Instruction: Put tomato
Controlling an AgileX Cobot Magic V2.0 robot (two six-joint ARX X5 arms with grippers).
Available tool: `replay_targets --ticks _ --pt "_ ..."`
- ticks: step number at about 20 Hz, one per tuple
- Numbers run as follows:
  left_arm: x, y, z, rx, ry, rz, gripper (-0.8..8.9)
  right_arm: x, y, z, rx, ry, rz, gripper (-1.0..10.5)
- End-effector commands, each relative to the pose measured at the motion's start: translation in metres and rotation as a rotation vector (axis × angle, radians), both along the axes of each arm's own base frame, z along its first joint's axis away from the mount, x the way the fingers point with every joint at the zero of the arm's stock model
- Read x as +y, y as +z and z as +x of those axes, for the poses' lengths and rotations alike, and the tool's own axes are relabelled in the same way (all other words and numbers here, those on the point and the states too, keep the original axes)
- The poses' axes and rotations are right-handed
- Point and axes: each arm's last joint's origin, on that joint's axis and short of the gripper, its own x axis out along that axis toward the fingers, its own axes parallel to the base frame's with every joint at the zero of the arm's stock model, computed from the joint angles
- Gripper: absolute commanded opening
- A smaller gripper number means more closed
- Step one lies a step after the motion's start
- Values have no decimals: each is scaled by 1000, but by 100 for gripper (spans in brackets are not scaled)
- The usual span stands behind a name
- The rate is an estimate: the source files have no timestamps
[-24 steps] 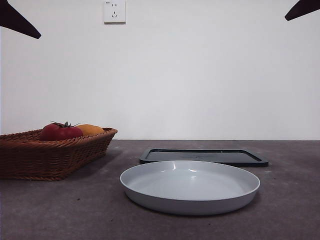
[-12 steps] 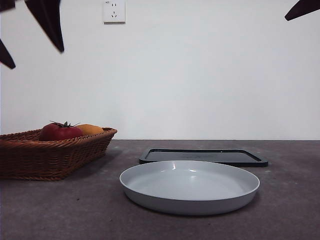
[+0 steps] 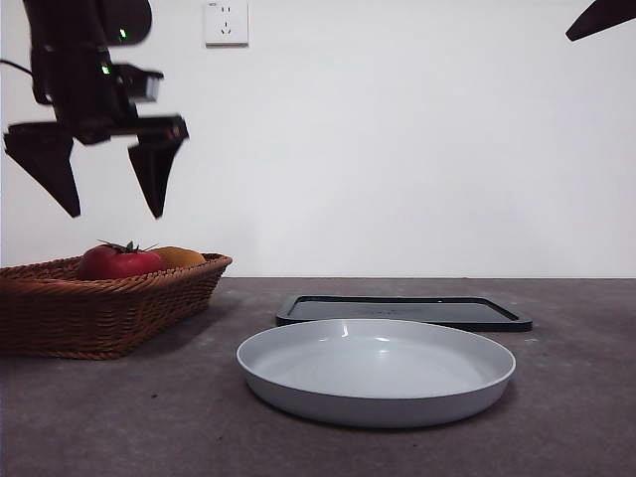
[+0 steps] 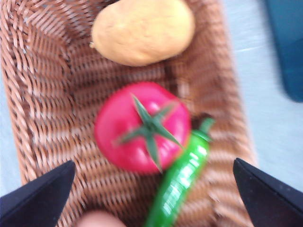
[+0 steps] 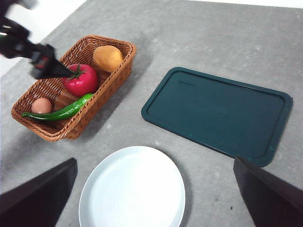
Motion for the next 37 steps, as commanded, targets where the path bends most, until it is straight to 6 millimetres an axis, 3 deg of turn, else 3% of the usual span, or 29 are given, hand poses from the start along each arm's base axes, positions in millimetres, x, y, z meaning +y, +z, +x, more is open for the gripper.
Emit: replay_targets --ticks 1,6,16,22,25,30,34,37 --pt "-2 -11 18 -19 -13 15 688 1 5 1 -21 9 0 577" --pt "-5 -37 38 -29 -43 30 688 1 5 1 -21 9 0 577" --pt "1 -71 52 33 -27 45 680 1 5 1 -20 9 0 577" --pt "3 -72 53 37 -23 45 412 1 5 1 -20 9 0 577" --pt "3 -71 53 36 -23 44 371 1 5 1 -20 9 0 577" --pt "3 -49 53 63 14 32 371 1 5 1 -21 9 0 577" --pt "-3 -6 48 102 41 18 371 1 5 1 -21 9 0 577" --pt "-18 20 36 137 10 3 371 1 5 1 -21 9 0 577"
